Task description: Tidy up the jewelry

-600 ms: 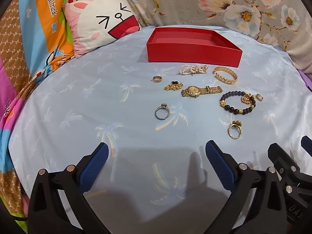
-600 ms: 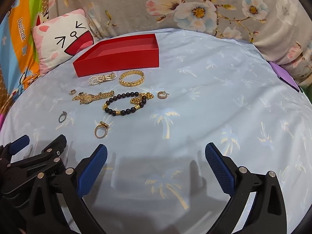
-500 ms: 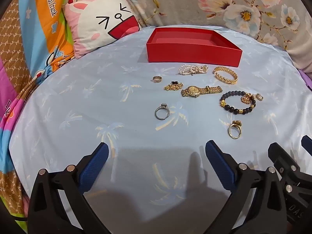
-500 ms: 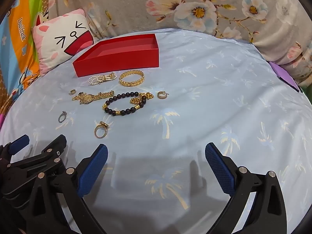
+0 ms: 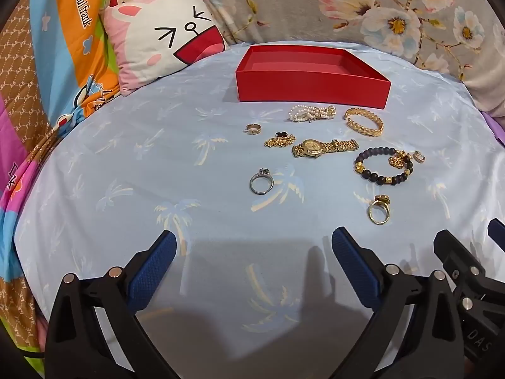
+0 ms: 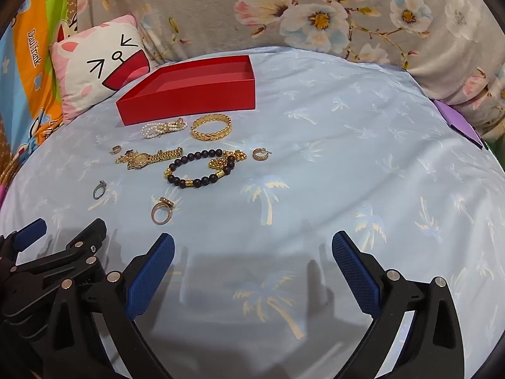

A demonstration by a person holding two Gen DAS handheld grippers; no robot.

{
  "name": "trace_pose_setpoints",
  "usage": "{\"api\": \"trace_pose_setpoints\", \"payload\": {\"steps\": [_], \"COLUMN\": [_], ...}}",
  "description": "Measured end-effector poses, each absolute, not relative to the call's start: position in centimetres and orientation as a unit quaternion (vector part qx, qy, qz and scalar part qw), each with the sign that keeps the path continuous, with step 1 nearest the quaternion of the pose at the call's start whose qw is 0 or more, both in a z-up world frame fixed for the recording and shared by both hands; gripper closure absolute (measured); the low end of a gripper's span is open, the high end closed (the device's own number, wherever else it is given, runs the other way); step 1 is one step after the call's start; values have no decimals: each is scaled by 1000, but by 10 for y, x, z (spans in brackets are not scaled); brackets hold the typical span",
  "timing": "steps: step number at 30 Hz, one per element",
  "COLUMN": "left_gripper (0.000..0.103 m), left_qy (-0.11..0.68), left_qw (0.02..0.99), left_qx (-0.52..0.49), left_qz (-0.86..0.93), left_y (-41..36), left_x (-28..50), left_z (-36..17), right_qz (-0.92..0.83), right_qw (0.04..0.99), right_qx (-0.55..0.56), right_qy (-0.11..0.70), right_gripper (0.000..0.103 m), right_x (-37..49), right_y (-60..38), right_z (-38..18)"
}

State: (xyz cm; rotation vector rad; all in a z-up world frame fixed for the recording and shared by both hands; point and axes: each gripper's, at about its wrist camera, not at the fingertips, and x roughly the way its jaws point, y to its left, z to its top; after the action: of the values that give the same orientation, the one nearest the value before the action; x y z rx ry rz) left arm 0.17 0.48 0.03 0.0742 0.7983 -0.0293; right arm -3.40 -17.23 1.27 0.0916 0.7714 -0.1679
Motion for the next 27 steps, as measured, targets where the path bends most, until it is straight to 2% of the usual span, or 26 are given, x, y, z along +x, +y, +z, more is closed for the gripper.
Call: {"api": "trace_pose_setpoints", "payload": {"steps": [27], "left_gripper": [7], "left_qy": [386], "left_qw": [921], "left_qx": [41], "left_qz": [-11], "left_y": [1], "left_x": [0], "left_z": [0], "right_qz": [-83], "right_qw": [922], "right_qx": [44], "right_qy": [376], "right_gripper": [5], "right_x": [-34], "right_y": [-173], "right_z": [12]}}
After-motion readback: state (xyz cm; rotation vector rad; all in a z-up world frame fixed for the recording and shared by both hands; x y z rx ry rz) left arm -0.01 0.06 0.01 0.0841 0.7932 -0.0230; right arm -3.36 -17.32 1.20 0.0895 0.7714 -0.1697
